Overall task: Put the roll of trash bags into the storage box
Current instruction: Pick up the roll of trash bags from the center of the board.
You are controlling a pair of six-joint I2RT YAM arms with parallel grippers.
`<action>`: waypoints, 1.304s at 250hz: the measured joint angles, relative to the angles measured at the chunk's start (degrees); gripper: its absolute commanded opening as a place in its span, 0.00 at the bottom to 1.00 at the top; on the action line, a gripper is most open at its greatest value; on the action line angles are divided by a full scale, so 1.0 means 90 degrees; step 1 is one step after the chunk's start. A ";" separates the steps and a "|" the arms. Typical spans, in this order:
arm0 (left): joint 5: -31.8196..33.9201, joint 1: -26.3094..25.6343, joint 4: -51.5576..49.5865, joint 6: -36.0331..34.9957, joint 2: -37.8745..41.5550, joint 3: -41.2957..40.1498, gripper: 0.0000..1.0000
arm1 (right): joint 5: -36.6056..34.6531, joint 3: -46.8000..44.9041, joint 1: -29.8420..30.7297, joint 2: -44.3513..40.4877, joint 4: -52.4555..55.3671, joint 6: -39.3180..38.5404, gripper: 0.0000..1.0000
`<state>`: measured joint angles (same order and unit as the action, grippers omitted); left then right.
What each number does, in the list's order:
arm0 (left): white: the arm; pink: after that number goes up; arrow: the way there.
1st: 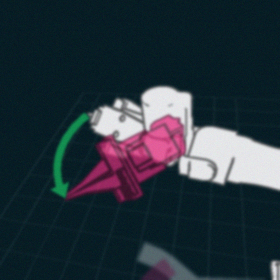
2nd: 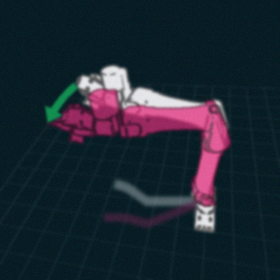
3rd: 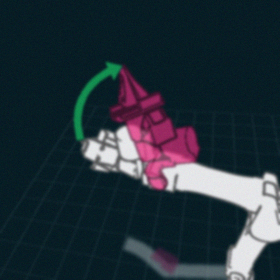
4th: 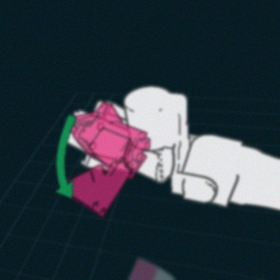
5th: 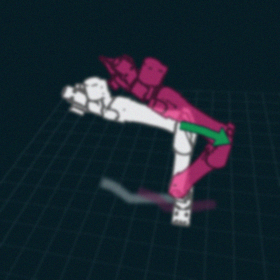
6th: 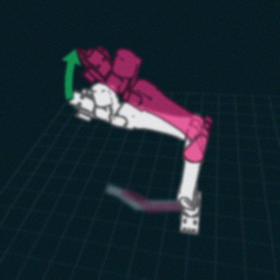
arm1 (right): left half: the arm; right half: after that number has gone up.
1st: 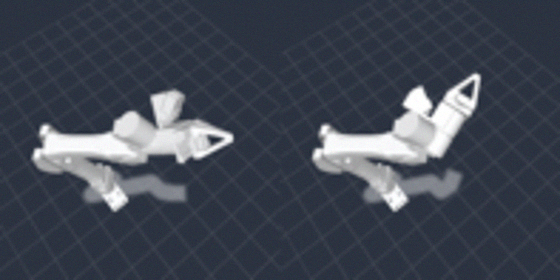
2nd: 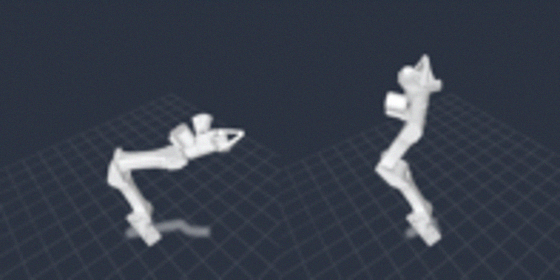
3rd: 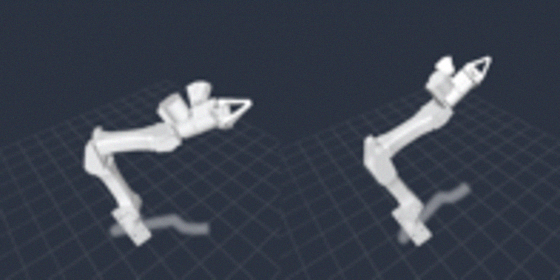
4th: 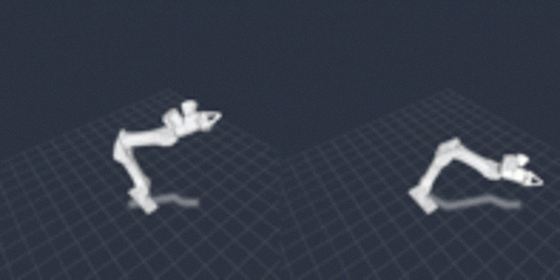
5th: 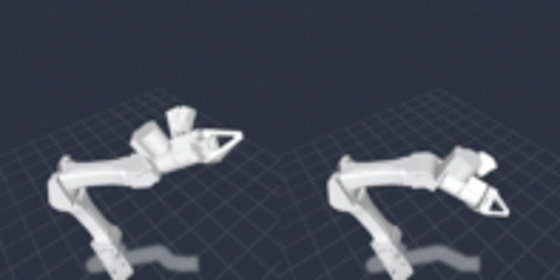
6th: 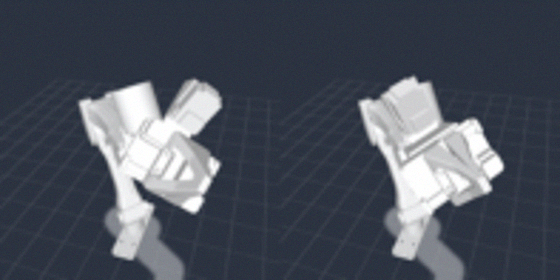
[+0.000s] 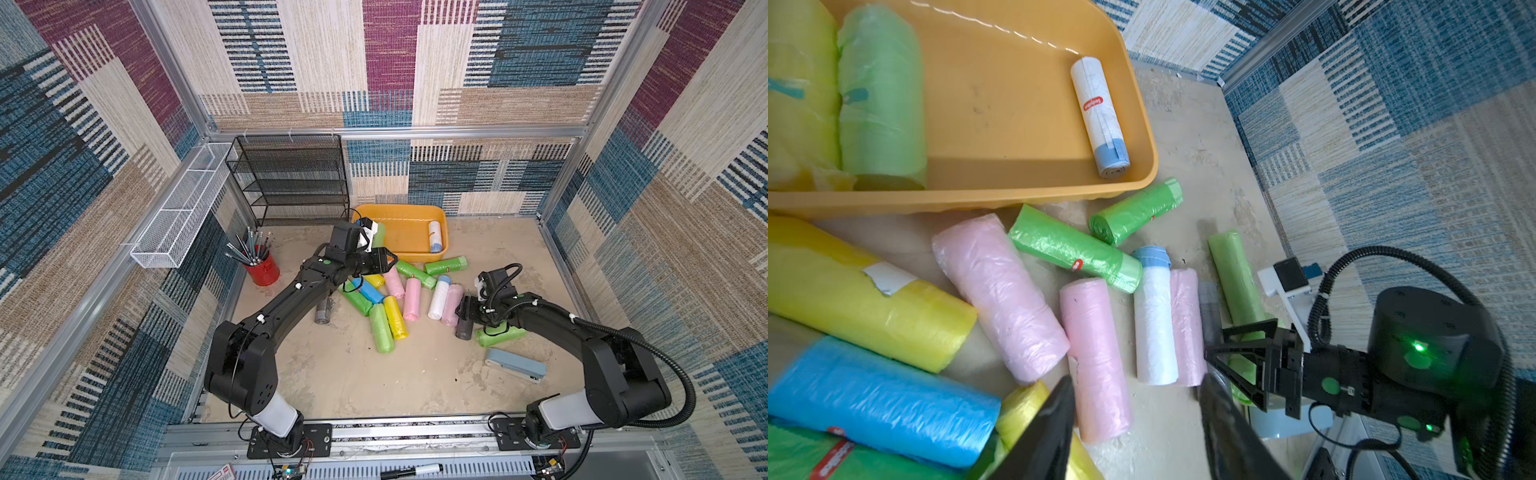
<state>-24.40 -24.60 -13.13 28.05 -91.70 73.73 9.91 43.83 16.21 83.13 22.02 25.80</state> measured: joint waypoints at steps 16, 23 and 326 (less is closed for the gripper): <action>-0.0102 0.0000 -0.0012 0.0053 0.0032 -0.0017 0.52 | 0.0000 -0.0024 -0.0007 -0.0012 -0.0012 0.0039 0.72; -0.0153 0.0000 -0.0012 0.0066 0.0051 -0.0017 0.59 | -0.0005 -0.0039 -0.0012 -0.0019 -0.0017 0.0039 0.72; 0.0017 0.0010 -0.0102 0.0209 0.0767 -0.0430 0.85 | -0.0454 0.0279 -0.0017 0.0763 -0.0039 -0.0034 0.49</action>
<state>-24.25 -24.51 -14.04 29.93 -84.79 69.87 5.82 46.35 16.05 90.00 21.67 25.50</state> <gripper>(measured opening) 0.857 0.499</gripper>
